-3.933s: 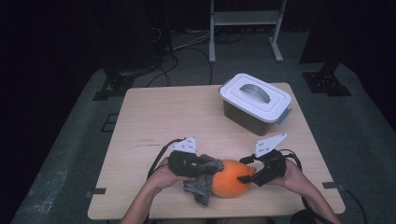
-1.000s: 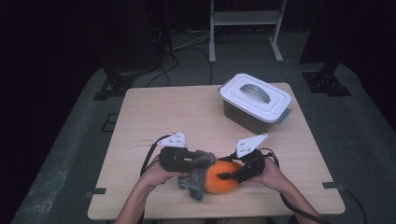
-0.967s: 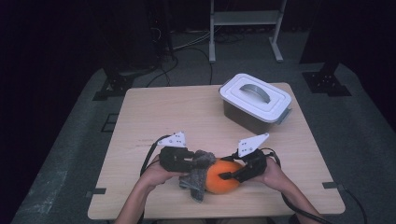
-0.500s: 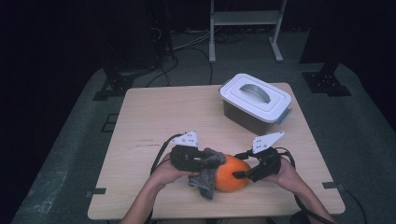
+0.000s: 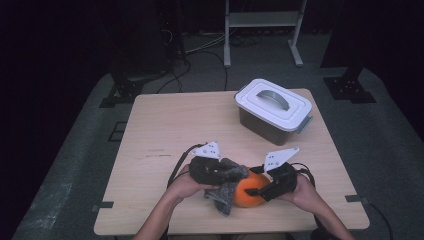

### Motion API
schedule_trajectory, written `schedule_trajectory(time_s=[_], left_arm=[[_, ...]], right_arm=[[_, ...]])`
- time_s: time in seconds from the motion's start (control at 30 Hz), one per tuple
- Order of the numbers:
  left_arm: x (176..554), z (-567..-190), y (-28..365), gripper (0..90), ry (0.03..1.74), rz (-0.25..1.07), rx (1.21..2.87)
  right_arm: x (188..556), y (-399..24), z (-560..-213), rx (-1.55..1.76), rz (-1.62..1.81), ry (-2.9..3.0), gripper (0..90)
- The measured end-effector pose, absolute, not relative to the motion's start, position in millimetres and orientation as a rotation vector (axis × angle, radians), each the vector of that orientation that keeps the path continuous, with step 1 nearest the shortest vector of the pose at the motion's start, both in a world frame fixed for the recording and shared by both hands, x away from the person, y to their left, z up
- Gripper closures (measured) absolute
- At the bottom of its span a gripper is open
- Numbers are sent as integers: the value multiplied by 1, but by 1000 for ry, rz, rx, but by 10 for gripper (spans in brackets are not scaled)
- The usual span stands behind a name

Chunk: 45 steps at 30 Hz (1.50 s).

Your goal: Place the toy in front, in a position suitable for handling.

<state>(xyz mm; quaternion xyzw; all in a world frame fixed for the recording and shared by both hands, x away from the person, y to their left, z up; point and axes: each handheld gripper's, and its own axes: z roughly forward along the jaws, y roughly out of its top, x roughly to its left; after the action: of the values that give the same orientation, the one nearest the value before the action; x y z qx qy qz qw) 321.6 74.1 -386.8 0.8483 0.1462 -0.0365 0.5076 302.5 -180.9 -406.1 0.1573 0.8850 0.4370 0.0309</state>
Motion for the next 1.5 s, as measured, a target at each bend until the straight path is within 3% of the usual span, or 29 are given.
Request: schedule_trajectory(time_s=[0.1,0.27,0.53,0.73,1.0,1.03,1.1,1.5], left_arm=[[322,-385,77,695,352,-79,2029],[320,-373,87,695,334,-54,2023],[319,-372,99,695,339,-47,2044],[321,-383,108,692,379,-66,2026],[322,-392,105,691,387,-92,2029],[322,-392,104,691,384,-95,2031],[321,-392,103,691,381,-105,2032],[314,-373,84,690,295,-86,2024]], right_arm=[[303,-184,-406,447,1397,2711,483],[307,-176,-399,372,1456,2709,513],[314,-152,-403,261,1489,2759,497],[318,-166,-408,260,1514,2771,487],[323,-189,-413,303,1547,2786,431],[322,-189,-412,336,1523,2785,373],[320,-189,-411,357,1491,2788,360],[307,-175,-408,321,1442,2766,397]])
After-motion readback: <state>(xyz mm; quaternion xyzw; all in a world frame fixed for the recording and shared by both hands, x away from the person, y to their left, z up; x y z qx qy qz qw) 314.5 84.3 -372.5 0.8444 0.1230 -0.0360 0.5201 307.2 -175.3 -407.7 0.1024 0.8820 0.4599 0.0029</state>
